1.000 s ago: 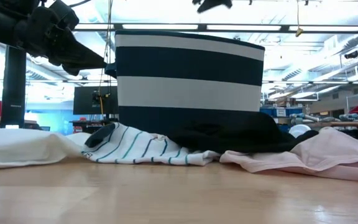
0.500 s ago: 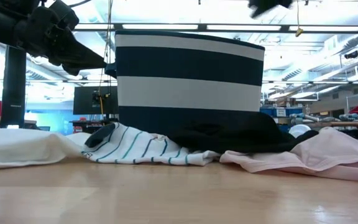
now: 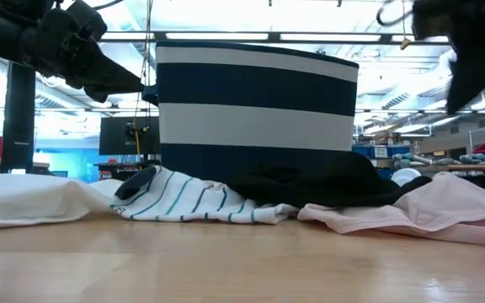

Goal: Sort clothes
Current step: Put the right brown patterned sock into the blue laundry bin

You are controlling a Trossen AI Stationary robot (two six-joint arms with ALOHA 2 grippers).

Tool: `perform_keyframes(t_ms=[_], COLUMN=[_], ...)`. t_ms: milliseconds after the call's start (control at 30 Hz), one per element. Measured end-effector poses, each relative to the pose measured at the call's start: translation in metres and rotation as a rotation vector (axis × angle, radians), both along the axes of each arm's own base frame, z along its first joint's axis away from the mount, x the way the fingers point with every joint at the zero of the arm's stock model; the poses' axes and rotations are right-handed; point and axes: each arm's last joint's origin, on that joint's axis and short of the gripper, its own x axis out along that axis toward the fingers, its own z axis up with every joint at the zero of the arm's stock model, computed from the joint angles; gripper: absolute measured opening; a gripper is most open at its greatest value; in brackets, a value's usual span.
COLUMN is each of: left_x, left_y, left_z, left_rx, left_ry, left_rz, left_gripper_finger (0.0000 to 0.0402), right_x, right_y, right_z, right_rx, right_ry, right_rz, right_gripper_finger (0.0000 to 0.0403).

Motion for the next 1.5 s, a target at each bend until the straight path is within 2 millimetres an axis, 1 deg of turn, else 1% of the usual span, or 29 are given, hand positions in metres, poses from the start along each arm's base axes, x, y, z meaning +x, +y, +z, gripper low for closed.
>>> perform_keyframes(t_ms=[100,300,433,633,700,733,800,833,867,900,967,1067,1167,1300,1500], left_x=[0.0,0.0,0.0,0.0,0.0,0.0,0.0,0.0,0.0,0.0,0.0,0.0,0.0,0.0,0.0], left_y=[0.0,0.0,0.0,0.0,0.0,0.0,0.0,0.0,0.0,0.0,0.0,0.0,0.0,0.0,0.0], left_z=[0.0,0.0,0.0,0.0,0.0,0.0,0.0,0.0,0.0,0.0,0.0,0.0,0.0,0.0,0.0], left_rx=[0.0,0.0,0.0,0.0,0.0,0.0,0.0,0.0,0.0,0.0,0.0,0.0,0.0,0.0,0.0], left_ry=[0.0,0.003,0.004,0.005,0.005,0.004,0.005,0.004,0.004,0.005,0.005,0.004,0.004,0.004,0.003], left_rz=[0.0,0.0,0.0,0.001,0.0,0.001,0.0,0.0,0.001,0.001,0.001,0.001,0.001,0.001,0.001], left_gripper_finger=[0.0137,0.0136,0.0136,0.0137,0.0136,0.0136,0.0136,0.0137,0.0137,0.0136,0.0137,0.0136,0.0136,0.0137,0.0136], right_x=[-0.005,-0.01,-0.007,0.003,0.007,0.009,0.013,0.015,0.016,0.017,0.021,0.02,0.024,0.032,0.05], right_y=[0.003,0.006,0.009,0.017,0.019,0.02,0.023,0.024,0.024,0.024,0.022,0.016,0.011,-0.001,-0.028], right_z=[-0.019,-0.047,-0.065,-0.092,-0.096,-0.097,-0.094,-0.09,-0.086,-0.078,-0.059,-0.029,0.01,0.062,0.131], right_rx=[0.034,0.087,0.09,0.074,0.065,0.06,0.046,0.036,0.023,0.007,-0.011,-0.088,-0.163,-0.255,-0.387], right_ry=[-0.004,0.047,0.116,0.195,0.196,0.197,0.186,0.185,0.188,0.184,0.153,0.17,0.085,-0.029,-0.159], right_rz=[-0.03,-0.034,-0.024,-0.021,-0.024,-0.02,0.002,0.023,0.052,0.069,0.057,0.052,0.061,0.091,0.146], right_gripper_finger=[0.0184,0.0175,0.0167,0.0159,0.0146,0.0132,0.0083,0.0051,0.0027,0.0016,0.0015,0.0007,0.0006,0.0003,0.0002])
